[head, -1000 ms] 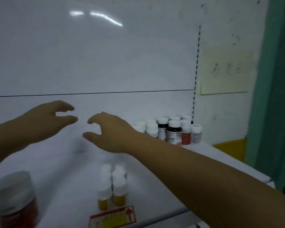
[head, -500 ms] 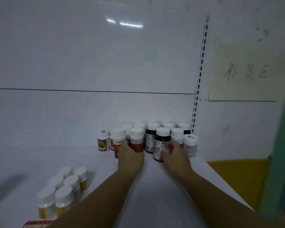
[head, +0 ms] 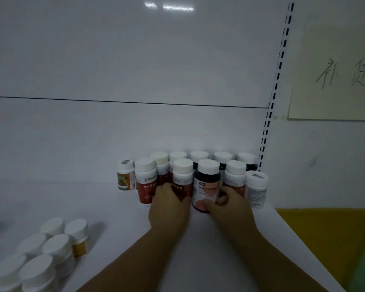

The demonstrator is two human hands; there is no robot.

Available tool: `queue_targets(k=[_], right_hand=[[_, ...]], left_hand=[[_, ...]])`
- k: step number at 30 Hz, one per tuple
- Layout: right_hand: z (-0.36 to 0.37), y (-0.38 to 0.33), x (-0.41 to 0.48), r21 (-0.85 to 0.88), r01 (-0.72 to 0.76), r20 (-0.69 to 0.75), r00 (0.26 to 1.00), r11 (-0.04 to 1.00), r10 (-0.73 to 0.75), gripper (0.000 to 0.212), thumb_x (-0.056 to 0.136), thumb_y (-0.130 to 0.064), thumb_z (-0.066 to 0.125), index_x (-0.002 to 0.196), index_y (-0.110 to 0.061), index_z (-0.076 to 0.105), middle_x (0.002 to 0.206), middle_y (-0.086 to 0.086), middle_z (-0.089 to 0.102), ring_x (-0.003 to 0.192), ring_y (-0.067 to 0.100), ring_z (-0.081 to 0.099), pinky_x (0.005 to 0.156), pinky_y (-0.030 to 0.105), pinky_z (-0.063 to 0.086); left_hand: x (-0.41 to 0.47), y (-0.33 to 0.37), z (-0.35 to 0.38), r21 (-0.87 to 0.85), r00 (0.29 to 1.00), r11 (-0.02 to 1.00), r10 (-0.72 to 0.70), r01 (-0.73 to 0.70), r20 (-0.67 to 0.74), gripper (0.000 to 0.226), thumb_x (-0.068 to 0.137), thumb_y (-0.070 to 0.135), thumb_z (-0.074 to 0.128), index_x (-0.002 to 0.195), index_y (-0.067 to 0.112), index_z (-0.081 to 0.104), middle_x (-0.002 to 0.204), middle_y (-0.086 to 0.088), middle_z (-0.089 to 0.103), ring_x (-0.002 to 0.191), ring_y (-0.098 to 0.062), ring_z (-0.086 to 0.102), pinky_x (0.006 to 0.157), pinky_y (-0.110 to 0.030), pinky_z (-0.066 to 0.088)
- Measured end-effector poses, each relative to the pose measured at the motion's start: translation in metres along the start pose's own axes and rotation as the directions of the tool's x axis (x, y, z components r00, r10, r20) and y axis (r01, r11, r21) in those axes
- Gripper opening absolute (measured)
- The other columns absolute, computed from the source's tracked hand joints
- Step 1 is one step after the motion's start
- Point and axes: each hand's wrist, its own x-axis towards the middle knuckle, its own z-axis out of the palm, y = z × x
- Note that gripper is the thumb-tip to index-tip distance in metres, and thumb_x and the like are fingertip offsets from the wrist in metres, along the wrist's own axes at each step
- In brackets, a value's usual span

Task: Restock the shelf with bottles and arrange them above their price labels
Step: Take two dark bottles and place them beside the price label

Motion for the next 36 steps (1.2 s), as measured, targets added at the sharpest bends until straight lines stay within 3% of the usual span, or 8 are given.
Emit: queue_targets(k=[2,7,11,15,19,25,29,36], right_hand=[[-0.002,0.0,0.0,0.038,-0.017,0.001,1.0,0.999,0.017,0.037,0.075,-0.028,0.074,0.108,-0.019,0.059,0.08,-0.018,0.054,0.069,-0.002,0.049,0.057,0.009,0.033],[-0.001,-0.001,-0.002,0.126,-0.048,0.019,0.999,0.991,0.046,0.046,0.069,-0.028,0.08,0.1,-0.022,0.047,0.095,-0.01,0.052,0.079,0.002,0.048,0.06,0.007,0.033],[-0.002,-0.001,-0.002,0.12,-0.011,-0.004,1.0,0.993,0.012,0.051,0.072,-0.03,0.077,0.113,-0.025,0.045,0.085,-0.019,0.05,0.071,-0.005,0.047,0.059,0.008,0.034],[-0.003,-0.004,-0.005,0.05,0.047,-0.004,0.999,0.998,-0.047,0.039,0.073,-0.043,0.074,0.101,-0.031,0.05,0.074,-0.023,0.046,0.065,-0.007,0.045,0.055,0.011,0.031],[-0.003,-0.011,-0.004,0.246,0.034,-0.027,0.999,0.969,-0.028,0.052,0.075,-0.039,0.073,0.119,-0.023,0.049,0.101,-0.016,0.054,0.094,0.005,0.054,0.08,0.021,0.042],[-0.005,-0.012,-0.002,0.33,0.131,-0.08,0.991,0.935,-0.11,0.044,0.084,-0.039,0.062,0.123,-0.034,0.042,0.115,-0.014,0.051,0.11,0.009,0.05,0.091,0.029,0.044],[-0.008,-0.012,-0.004,0.35,0.121,-0.077,0.992,0.929,-0.1,0.038,0.084,-0.04,0.062,0.117,-0.023,0.052,0.112,-0.005,0.061,0.107,0.016,0.058,0.09,0.036,0.05],[-0.017,-0.046,-0.024,0.399,0.153,-0.083,0.988,0.904,-0.131,0.019,0.084,-0.041,0.06,0.095,-0.026,0.054,0.088,-0.012,0.063,0.084,0.009,0.062,0.064,0.02,0.046]], left_hand=[[0.002,-0.002,-0.002,-0.102,0.999,0.995,-0.018,0.022,0.034,0.034,0.079,0.032,0.071,0.101,0.018,0.049,0.103,0.004,0.058,0.095,-0.016,0.058,0.082,-0.032,0.049],[0.007,-0.002,-0.006,-0.274,0.995,0.962,0.032,-0.006,0.092,0.055,0.076,0.014,0.075,0.123,0.013,0.046,0.107,0.007,0.054,0.098,-0.01,0.053,0.085,-0.026,0.043],[0.006,-0.002,-0.005,-0.237,0.995,0.97,0.073,-0.055,0.069,0.053,0.068,0.024,0.075,0.117,0.015,0.057,0.112,-0.002,0.063,0.103,-0.019,0.061,0.092,-0.04,0.052],[0.002,0.001,-0.011,-0.337,0.992,0.94,0.083,-0.046,0.097,0.047,0.072,0.011,0.074,0.114,0.011,0.051,0.104,0.003,0.059,0.096,-0.014,0.059,0.079,-0.027,0.047],[-0.004,0.002,-0.015,-0.465,0.97,0.883,0.167,-0.068,0.177,0.054,0.074,0.005,0.072,0.119,0.02,0.047,0.105,0.006,0.063,0.098,-0.013,0.063,0.084,-0.032,0.055],[-0.02,0.018,-0.024,-0.616,0.944,0.771,0.303,-0.16,0.134,0.048,0.088,0.017,0.064,0.128,0.031,0.043,0.112,0.028,0.055,0.094,0.022,0.056,0.073,-0.003,0.047],[-0.029,0.023,-0.031,-0.583,0.951,0.8,0.274,-0.141,0.146,0.028,0.089,0.025,0.062,0.109,0.042,0.052,0.103,0.028,0.06,0.091,0.018,0.059,0.071,-0.007,0.05],[-0.022,0.052,-0.092,-0.266,0.946,0.958,0.18,-0.107,0.27,0.024,0.078,0.035,0.074,0.093,0.022,0.06,0.089,0.009,0.063,0.084,-0.006,0.064,0.064,-0.016,0.05]])
